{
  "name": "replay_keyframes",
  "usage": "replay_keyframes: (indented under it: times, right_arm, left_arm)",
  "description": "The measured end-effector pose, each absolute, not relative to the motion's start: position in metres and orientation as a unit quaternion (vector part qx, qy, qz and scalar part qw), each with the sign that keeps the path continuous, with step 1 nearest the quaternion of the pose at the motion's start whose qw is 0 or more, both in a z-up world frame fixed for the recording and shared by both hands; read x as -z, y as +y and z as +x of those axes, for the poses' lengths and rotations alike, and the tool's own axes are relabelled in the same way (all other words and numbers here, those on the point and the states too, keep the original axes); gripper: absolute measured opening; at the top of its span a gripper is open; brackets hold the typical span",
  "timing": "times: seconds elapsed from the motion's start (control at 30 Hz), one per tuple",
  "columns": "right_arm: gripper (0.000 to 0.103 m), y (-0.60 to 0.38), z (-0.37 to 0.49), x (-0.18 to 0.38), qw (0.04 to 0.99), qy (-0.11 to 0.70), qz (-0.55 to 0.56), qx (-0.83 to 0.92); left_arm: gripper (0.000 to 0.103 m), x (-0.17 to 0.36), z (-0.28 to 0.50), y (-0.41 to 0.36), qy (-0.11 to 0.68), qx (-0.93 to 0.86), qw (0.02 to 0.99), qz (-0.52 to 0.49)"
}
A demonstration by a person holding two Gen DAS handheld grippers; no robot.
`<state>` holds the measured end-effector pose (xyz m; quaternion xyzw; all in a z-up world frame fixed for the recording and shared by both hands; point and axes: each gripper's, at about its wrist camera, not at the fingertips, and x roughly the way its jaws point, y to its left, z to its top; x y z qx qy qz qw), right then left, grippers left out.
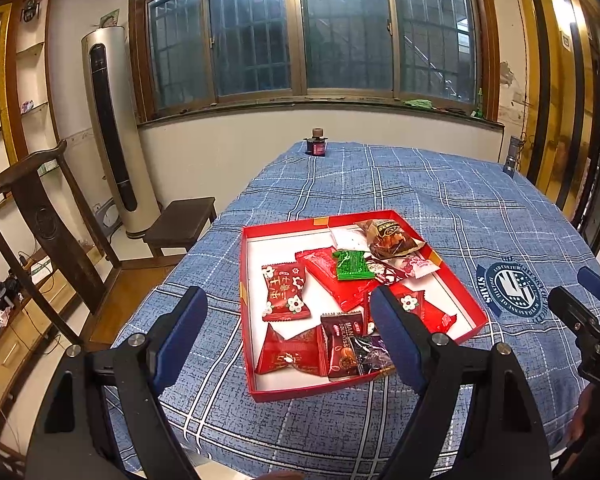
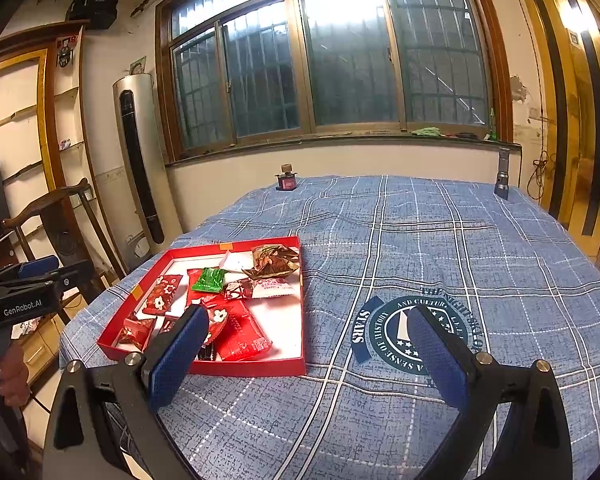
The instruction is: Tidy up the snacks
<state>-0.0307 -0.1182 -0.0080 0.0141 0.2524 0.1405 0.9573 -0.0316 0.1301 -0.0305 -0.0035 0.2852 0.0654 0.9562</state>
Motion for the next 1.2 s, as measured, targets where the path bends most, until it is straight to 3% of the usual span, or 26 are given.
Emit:
replay_keyframes:
  times: [1.2]
  right_arm:
    - [0.101, -0.128, -0.031, 0.012, 0.958, 0.254, 0.027, -0.134]
  left_arm:
    - [0.084, 0.039, -0.03, 0.142, 0.3, -0.072, 0.951, -0.008]
